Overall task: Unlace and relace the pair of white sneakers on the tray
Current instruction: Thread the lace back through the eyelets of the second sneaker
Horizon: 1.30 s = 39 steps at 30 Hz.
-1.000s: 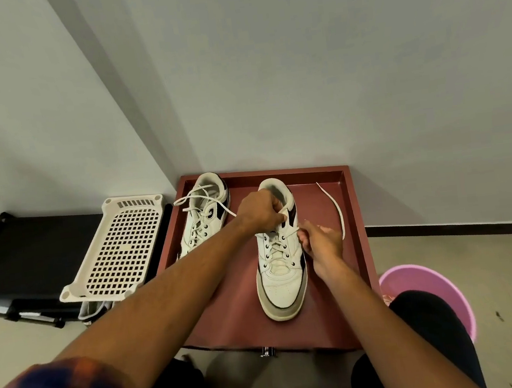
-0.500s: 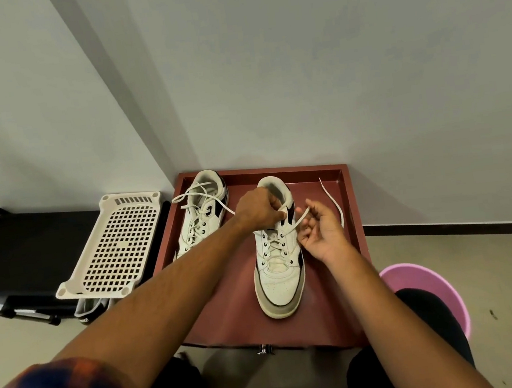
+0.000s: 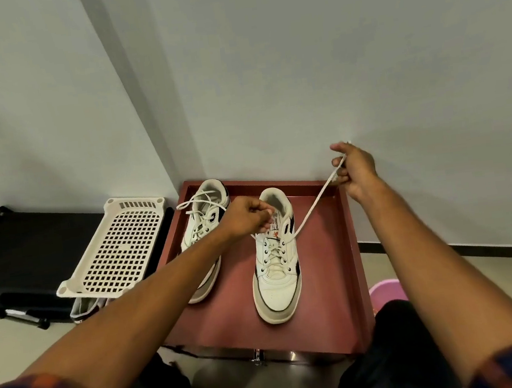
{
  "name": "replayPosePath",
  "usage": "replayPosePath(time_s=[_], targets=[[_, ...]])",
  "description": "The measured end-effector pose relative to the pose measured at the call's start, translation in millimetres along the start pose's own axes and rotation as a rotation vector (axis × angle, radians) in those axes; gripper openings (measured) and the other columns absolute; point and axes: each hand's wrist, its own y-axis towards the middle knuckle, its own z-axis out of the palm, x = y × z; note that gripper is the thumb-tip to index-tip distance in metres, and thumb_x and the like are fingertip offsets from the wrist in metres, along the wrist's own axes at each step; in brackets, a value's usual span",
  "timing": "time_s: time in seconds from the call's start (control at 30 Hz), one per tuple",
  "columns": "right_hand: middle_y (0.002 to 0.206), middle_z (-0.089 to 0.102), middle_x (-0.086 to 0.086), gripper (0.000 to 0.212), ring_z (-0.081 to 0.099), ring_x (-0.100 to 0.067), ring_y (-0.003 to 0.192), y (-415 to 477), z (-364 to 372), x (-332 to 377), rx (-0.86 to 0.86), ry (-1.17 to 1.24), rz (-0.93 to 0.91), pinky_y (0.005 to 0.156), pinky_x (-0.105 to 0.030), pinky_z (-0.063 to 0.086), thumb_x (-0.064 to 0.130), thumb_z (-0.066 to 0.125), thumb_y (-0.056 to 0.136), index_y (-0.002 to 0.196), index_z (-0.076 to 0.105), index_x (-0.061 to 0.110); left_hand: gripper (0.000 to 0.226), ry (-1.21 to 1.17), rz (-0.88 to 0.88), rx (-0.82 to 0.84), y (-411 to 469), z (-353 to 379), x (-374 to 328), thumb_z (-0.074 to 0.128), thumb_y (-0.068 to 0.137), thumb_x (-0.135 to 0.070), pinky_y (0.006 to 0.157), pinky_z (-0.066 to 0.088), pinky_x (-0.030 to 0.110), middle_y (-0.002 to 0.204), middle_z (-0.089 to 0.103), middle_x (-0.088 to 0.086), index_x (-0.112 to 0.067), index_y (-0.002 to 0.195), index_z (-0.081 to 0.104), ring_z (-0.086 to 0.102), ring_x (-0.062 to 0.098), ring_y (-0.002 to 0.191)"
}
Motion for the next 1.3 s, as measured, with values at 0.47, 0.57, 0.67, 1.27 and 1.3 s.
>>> replayPosePath(time_s=[0.47,0.57,0.67,1.27,1.3], targets=[[0.048,0.053,-0.004,0.037,0.044,-0.006,0.037,-105,13,-137,0.429,-0.518,-0.149,0.048,-0.024,0.036,0.018,0.049,0.107,0.075,0.064,0.007,0.021,-0.295,-0.210,-0.055,-63,33,29,0.052,0.102,-0.018,0.055,0.048,0.018,0.081,0.070,0.009,-0.006,0.099,0.069,0.062,0.009,0.059],[0.051,0.057,-0.001,0.039,0.049,-0.008,0.045,-109,3,-154,0.528,-0.630,-0.177,0.054,-0.028,0.039,0.025,0.054,0.105,0.071,0.064,0.010,0.030,-0.326,-0.254,-0.073,-69,46,30,0.053,0.102,-0.033,0.052,0.044,0.017,0.073,0.067,0.003,-0.008,0.096,0.070,0.057,0.005,0.054],[0.057,0.062,-0.003,0.039,0.054,-0.010,0.053,-112,-7,-158,0.672,-0.782,-0.174,0.061,-0.028,0.042,0.031,0.059,0.103,0.073,0.073,0.009,0.035,-0.306,-0.280,-0.051,-69,55,31,0.056,0.099,-0.042,0.048,0.039,0.019,0.062,0.060,0.000,-0.011,0.092,0.071,0.051,0.007,0.050],[0.060,0.068,0.002,0.021,0.059,-0.009,0.072,-124,-21,-139,0.912,-0.988,0.102,0.079,-0.032,0.045,0.022,0.066,0.094,0.084,0.083,0.014,0.021,-0.559,-0.326,-0.103,-61,68,14,0.058,0.100,-0.028,0.052,0.040,0.017,0.072,0.067,-0.006,-0.019,0.086,0.070,0.055,0.005,0.062],[0.062,0.070,0.002,0.020,0.057,-0.007,0.066,-124,-23,-138,0.917,-1.002,0.121,0.071,-0.028,0.045,0.023,0.067,0.094,0.085,0.083,0.015,0.021,-0.547,-0.303,-0.103,-61,68,14,0.057,0.100,-0.027,0.050,0.039,0.016,0.072,0.066,-0.005,-0.017,0.086,0.070,0.054,0.005,0.061]])
